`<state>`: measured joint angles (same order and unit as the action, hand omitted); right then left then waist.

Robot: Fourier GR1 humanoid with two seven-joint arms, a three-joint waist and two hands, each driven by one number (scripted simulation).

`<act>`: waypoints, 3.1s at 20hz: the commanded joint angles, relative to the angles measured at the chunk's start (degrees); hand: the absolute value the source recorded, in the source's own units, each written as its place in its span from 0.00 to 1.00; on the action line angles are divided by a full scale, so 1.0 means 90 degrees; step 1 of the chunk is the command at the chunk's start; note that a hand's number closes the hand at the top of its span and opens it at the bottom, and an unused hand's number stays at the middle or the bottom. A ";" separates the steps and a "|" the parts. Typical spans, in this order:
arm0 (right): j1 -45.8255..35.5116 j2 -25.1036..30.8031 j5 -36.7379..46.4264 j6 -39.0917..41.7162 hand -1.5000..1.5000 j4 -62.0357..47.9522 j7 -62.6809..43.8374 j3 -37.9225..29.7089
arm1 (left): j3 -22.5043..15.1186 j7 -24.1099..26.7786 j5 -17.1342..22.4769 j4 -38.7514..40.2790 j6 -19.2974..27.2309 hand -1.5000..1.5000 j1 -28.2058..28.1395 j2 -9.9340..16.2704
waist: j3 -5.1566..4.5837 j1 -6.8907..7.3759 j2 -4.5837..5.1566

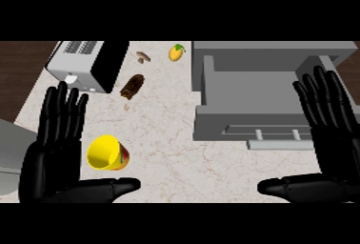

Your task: Pick up the cup, place it into the drawer and close the drawer

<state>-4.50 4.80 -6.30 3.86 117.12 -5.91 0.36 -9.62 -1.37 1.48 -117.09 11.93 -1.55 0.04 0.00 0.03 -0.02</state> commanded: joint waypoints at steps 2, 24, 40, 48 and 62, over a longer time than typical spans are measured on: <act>-0.0335 0.0054 -0.0110 0.0090 0.00 -0.0185 -0.0166 -0.0123 | 0.0056 -0.0211 -0.0101 -0.0161 0.0008 0.00 -0.0194 0.0068 | 0.0000 0.0013 -0.0001; -0.0048 -0.0183 0.0097 -0.0014 0.00 0.0326 -0.0338 0.0084 | 0.0217 0.1294 0.0070 0.1540 0.0178 0.00 -0.1041 0.0001 | 0.0000 0.0006 -0.0003; -0.0365 -0.0008 -0.0165 0.0154 0.00 0.0079 -0.0374 -0.0306 | 0.1482 0.2707 0.0699 0.4185 -0.0864 0.00 -0.0302 0.0288 | -0.0001 -0.0006 0.0003; 0.0083 0.0192 -0.0548 0.0680 0.00 -0.0076 0.0088 -0.0698 | 0.1559 0.3100 0.0856 0.4236 -0.1109 0.00 -0.0743 0.0253 | 0.0001 0.0003 -0.0001; -0.0115 0.0098 -0.0378 0.0525 0.00 -0.0052 -0.0113 -0.0607 | 0.1938 0.4286 0.0820 0.6312 -0.1287 0.00 0.0145 0.0382 | 0.0000 -0.0003 0.0000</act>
<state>-5.94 5.32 -8.85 7.80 117.36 -8.19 -3.68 8.09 37.46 8.83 -60.73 0.41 -1.08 3.32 -0.02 -0.01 0.00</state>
